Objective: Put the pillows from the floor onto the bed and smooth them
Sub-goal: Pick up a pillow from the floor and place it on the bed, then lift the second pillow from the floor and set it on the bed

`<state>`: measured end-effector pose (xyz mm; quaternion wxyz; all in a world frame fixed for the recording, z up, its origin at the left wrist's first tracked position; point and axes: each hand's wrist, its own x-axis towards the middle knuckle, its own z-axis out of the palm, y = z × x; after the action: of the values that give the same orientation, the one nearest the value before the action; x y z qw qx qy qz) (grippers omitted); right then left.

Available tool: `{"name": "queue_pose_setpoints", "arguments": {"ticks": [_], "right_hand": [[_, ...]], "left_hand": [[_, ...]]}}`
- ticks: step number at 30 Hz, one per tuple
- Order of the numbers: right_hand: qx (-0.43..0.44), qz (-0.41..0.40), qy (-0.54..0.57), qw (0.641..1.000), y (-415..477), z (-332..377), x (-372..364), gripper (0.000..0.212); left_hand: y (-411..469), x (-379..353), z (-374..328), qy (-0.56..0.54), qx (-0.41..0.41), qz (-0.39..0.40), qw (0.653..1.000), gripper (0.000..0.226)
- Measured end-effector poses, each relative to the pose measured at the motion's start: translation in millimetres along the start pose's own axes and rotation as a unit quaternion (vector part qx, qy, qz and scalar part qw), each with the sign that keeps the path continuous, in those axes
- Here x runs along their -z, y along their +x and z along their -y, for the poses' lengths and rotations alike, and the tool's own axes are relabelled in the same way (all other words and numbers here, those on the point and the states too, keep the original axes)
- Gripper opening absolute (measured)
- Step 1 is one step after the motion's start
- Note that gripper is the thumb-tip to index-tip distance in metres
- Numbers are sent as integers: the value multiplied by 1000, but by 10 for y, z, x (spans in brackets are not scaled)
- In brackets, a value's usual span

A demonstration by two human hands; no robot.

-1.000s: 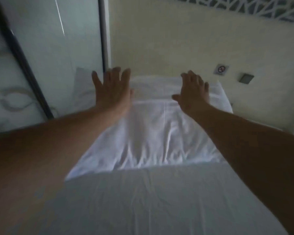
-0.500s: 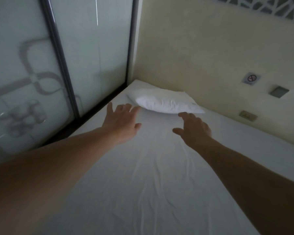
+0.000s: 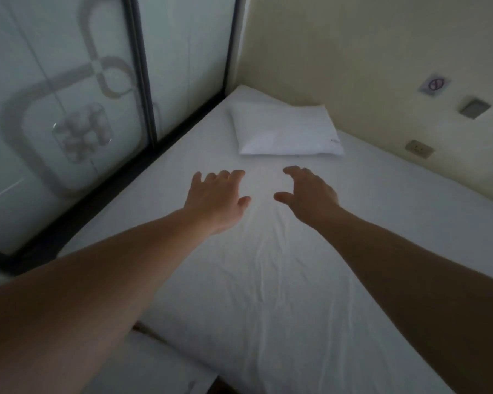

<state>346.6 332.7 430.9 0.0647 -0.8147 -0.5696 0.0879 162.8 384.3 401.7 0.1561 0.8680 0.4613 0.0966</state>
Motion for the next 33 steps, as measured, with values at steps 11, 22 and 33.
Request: {"name": "queue_pose_setpoints", "arguments": {"ticks": [11,22,33], "right_hand": [[82,136,-24,987,-2559,1628,-1753,60],[370,315,-202,850,-3792,2634,-4737,105],[550,250,-403,688,-3411,2348,-7085,143]], "left_hand": [[-3360,-967,1206,-74,119,63,988,53],[-5677,-3011,2945,-129,368,193,901,98],[-5898,-5248,3475,-128,427,218,868,156]]}}
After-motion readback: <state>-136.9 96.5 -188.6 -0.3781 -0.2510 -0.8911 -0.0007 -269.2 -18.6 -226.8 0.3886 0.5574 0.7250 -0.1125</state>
